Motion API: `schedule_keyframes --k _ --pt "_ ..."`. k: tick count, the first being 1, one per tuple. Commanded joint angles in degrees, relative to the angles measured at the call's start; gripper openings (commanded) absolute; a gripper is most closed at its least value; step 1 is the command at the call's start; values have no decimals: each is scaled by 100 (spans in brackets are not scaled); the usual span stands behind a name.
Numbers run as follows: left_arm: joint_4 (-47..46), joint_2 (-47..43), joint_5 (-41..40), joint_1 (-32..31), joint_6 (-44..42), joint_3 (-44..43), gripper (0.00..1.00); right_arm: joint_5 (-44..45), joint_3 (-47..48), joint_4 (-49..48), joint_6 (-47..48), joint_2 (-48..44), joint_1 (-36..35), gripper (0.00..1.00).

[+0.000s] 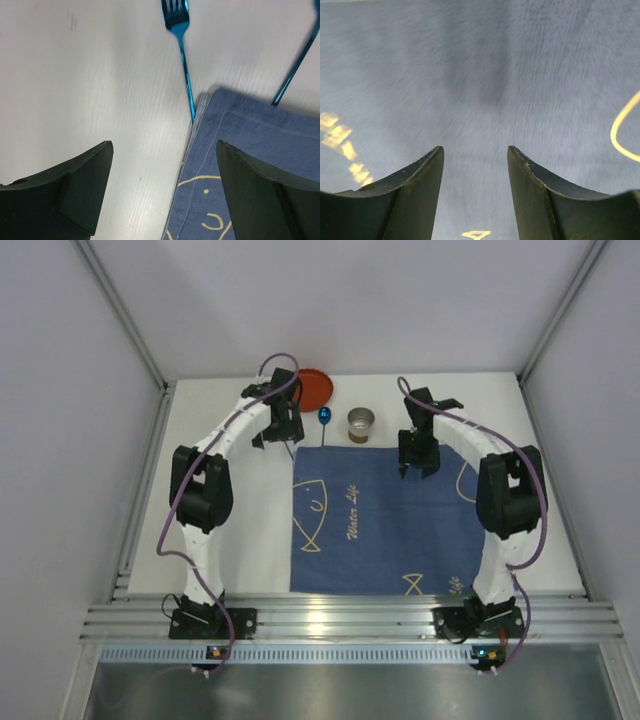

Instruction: Set the dinner table for one person

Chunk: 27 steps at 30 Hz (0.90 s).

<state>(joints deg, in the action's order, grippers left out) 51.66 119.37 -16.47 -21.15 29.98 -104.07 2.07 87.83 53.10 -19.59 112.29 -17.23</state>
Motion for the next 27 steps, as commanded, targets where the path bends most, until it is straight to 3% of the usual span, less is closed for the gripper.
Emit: schedule_keyframes --k 1,11,18,22,23,24,26,27 --pt "143 375 -58 163 8 -552 89 92 50 367 -62 -1015 -280 54" --pt "-59 1378 469 489 140 -1553 71 206 -1250 517 -493 -2518 -658 49" --pt "-16 1703 531 489 114 -1617 58 452 -1857 552 -563 -3099 -658 45" --pt "-42 1765 426 489 44 -1415 40 505 -2033 552 -580 -3231 -658 43" --pt "-51 1774 408 489 35 -1327 23 497 -2068 561 -581 -3257 -658 43" --pt "-68 1800 408 489 17 -1265 15 523 -2138 561 -572 -3301 -658 43" --pt "-60 1835 347 489 -62 -1116 0 532 -2191 561 -581 -3336 -658 43" --pt "-16 1870 198 489 -71 -1072 0 532 -2235 561 -563 -3371 -658 43"
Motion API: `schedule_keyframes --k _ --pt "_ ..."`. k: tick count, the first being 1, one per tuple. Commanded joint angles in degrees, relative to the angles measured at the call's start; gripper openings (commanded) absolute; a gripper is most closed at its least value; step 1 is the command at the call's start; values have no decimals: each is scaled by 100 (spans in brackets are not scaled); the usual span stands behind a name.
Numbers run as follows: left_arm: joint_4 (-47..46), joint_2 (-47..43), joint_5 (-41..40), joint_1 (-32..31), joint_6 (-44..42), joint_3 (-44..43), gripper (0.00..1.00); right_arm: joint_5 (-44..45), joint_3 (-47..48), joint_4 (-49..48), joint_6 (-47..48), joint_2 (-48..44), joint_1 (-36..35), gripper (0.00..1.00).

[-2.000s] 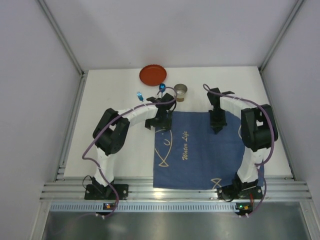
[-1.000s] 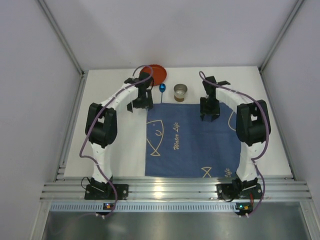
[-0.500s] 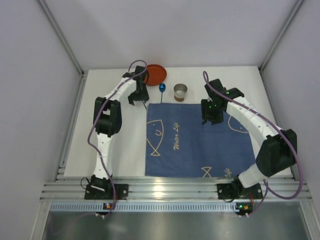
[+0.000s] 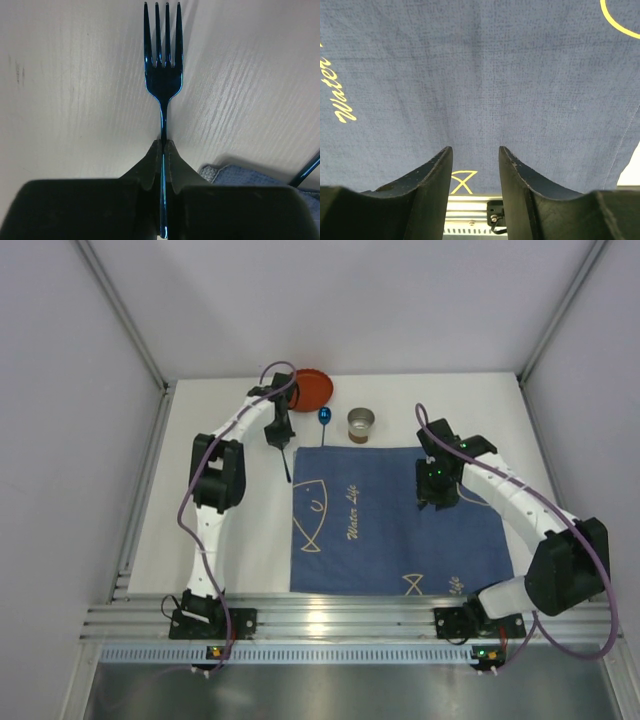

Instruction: Set the dinner table for one person

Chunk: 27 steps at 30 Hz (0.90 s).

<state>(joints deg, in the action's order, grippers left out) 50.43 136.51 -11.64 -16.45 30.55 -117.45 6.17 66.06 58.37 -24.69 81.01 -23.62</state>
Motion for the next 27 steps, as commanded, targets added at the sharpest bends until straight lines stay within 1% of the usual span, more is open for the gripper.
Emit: schedule_keyframes --k 1,4,5,6,8,9,10,11,12,13,14,15,16,20,22,23,25,27 --pt "150 174 -373 27 -163 319 0 121 -67 25 -54 -253 -20 42" --pt "239 35 -751 71 -216 389 0 -54 -67 -27 -10 -305 -38 42" --pt "230 -71 -822 98 -224 485 0 -177 -50 -158 25 -323 -38 42" --pt "186 -315 -866 176 -233 530 0 -483 11 -246 86 -384 -81 43" --pt "151 -580 -805 247 -225 574 0 -826 117 -526 122 -419 -160 49" --pt "151 -834 -753 256 -224 565 0 -1168 239 -624 70 -428 -230 54" --pt "168 -958 -535 247 -216 583 0 -1371 284 -903 0 -411 -249 70" --pt "168 -1220 -402 239 -190 600 0 -1608 302 -1106 -175 -402 -275 76" --pt "168 -1354 -270 195 -163 635 0 -2098 293 -1335 -290 -393 -319 81" --pt "195 -1477 27 160 -119 714 0 -2320 267 -1572 -413 -393 -345 88" --pt "212 -1704 169 72 -84 741 0 -2514 215 -2105 -675 -393 -432 90" --pt "247 -1820 293 2 -49 776 0 -2803 197 -2354 -800 -367 -494 91" --pt "265 -1942 442 -68 21 872 0 -2902 188 -2800 -914 -341 -556 94" --pt "335 -2706 670 -577 223 1162 0 -3087 266 -3558 -1345 45 -898 95" --pt "336 -2936 759 -762 399 1347 0 -3131 302 -3831 -1425 195 -1048 94" --pt "327 -3120 794 -964 434 1408 0 -3140 363 -3859 -1451 335 -1101 94" --pt "335 -3235 786 -1175 540 1610 0 -3123 399 -3859 -1460 406 -1101 92" --pt "388 -3306 663 -1483 662 1916 0 -2842 381 -3737 -1425 345 -1084 92"
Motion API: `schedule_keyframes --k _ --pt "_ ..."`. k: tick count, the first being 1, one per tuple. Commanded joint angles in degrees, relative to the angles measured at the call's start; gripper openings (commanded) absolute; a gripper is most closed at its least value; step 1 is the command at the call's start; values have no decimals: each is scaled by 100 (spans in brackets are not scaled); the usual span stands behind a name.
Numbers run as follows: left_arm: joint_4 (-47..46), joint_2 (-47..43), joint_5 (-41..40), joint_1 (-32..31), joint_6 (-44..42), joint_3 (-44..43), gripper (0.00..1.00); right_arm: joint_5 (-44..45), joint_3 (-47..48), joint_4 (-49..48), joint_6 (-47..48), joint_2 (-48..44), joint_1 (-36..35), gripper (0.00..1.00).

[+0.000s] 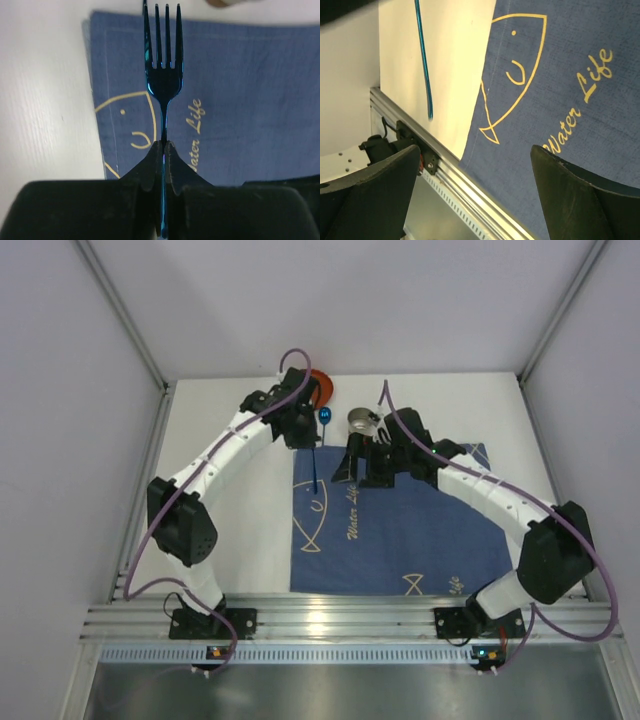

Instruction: Set the dinner table for one person

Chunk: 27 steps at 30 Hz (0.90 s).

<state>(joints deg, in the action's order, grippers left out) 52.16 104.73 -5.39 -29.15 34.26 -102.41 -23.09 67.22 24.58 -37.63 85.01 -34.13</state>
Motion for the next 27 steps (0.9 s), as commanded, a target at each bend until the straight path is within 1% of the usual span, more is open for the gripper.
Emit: schedule_keyframes --k 1,4,5,6,10,11,14,19,23,24,26,27 --pt "207 -180 29 -310 344 545 0 225 204 -114 -87 -159 -6 92" --pt "-12 -338 -33 -635 537 1239 0 744 -76 370 -17 -449 222 92" --pt "-109 -382 -33 -801 581 1424 0 893 -182 442 1 -546 405 92" --pt "-266 -409 -59 -881 660 1730 0 981 -287 521 27 -660 503 92" --pt "-522 -331 -112 -1163 845 2198 0 1087 -884 898 237 -1266 995 92" --pt "-584 -295 -112 -1242 863 2243 0 1114 -964 952 282 -1364 1161 92" --pt "-654 -120 -208 -1356 924 2287 0 1140 -1255 1128 379 -1724 1338 92" --pt "-699 100 -313 -1462 1021 2278 0 1193 -1677 1304 405 -2251 1409 92" --pt "-707 206 -314 -1471 1109 2348 0 1210 -1809 1462 502 -2463 1462 92" --pt "-707 215 -331 -1480 1135 2357 1 1228 -1800 1584 589 -2507 1470 93" --pt "-690 224 -349 -1497 1214 2357 9 1246 -1774 1664 677 -2586 1532 93" --pt "-655 197 -366 -1515 1232 2349 11 1237 -1774 1734 739 -2604 1541 93"
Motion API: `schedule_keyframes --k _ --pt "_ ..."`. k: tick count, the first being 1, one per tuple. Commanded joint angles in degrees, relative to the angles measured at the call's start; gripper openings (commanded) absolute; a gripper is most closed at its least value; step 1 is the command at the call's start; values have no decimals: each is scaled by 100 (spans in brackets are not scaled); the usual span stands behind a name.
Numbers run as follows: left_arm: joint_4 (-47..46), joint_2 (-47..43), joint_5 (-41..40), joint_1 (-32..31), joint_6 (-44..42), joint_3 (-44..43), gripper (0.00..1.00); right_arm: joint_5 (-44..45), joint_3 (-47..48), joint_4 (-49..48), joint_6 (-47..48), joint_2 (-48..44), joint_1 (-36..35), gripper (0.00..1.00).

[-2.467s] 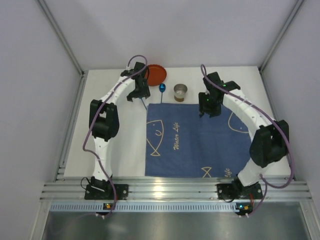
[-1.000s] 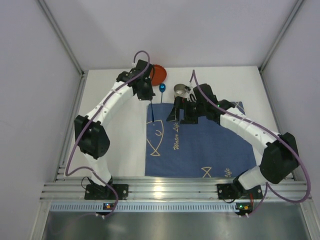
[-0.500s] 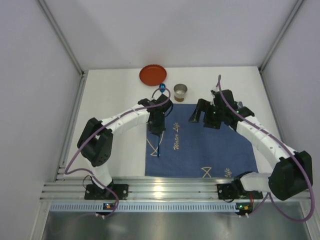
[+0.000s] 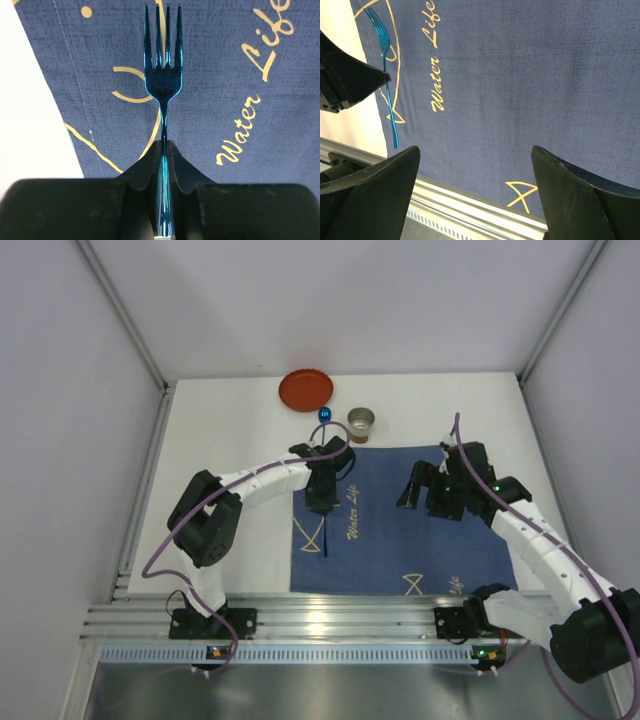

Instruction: Set the dinner table for one person

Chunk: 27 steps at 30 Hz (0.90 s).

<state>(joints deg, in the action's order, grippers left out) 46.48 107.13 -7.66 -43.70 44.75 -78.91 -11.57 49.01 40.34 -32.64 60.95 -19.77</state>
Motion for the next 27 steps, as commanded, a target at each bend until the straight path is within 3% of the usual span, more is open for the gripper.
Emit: schedule_keyframes --k 1,7,15,22,27 --pt "-69 -69 -165 -94 209 -10 13 85 38 176 267 -250 105 93" --pt "378 -245 -569 -139 157 -473 34 85 38 176 417 -197 114 94" --pt "1126 535 -1528 220 -1037 -2354 36 164 -32 132 294 -241 131 94" --pt "1118 1889 -1037 1205 -1653 -4550 34 269 47 132 294 -119 140 94" --pt "776 2645 -553 1715 -1865 -5326 33 199 529 246 346 382 158 94"
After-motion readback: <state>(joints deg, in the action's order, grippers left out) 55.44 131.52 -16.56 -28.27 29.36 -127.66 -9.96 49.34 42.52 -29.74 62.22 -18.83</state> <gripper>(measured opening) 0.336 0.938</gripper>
